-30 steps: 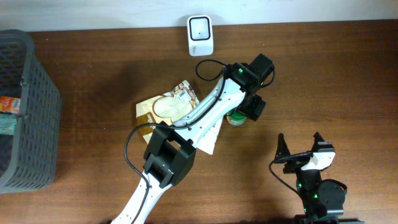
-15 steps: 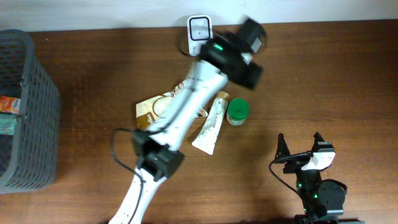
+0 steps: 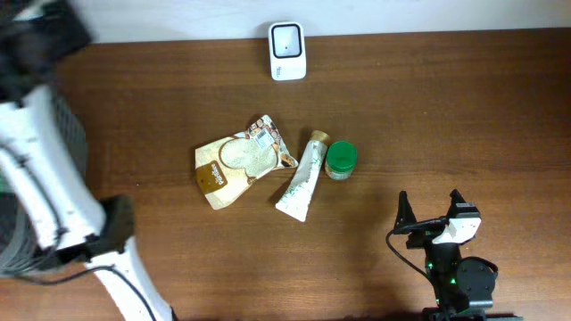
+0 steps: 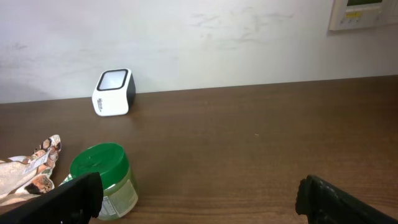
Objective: Scan the item barcode
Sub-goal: 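Carry the jar past the scanner and set it right of the tube, then reach the left gripper into the basket and grasp the green wipes pack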
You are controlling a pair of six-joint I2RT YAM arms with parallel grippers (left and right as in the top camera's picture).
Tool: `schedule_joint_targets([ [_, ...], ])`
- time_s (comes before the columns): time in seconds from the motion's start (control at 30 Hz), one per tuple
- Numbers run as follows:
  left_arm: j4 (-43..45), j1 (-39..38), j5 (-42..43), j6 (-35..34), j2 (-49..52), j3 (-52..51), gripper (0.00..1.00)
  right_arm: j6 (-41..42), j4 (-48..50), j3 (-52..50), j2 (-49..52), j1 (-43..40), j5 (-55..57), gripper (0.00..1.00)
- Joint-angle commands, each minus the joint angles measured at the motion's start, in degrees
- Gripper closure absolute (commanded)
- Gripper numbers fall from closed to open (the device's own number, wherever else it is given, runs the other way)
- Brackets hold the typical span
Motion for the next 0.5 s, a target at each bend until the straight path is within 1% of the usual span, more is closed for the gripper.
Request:
schedule_joint_targets([
  [0.0, -2.1, 9.8, -0.6, -10.6, -0.4, -2.6, 0.05, 0.4, 0.1, -0.5, -0.4, 0.5, -0.3, 0.02],
  [0.17, -2.1, 19.6, 0.1, -10.8, -0.4, -11.0, 0.06, 0.4, 0.1, -0.5, -0.4, 0.5, -0.3, 0.02],
  [0.27, -1.8, 22.8, 0.3, -11.5, -0.4, -17.0, 0.06, 0.4, 0.1, -0.5, -0.4, 0.5, -0.3, 0.02],
  [0.47, 3.2, 27.3, 0.2, -11.5, -0.4, -31.8, 0.06, 0.4, 0.1, -0.5, -0.4, 0.5, -0.3, 0.02],
])
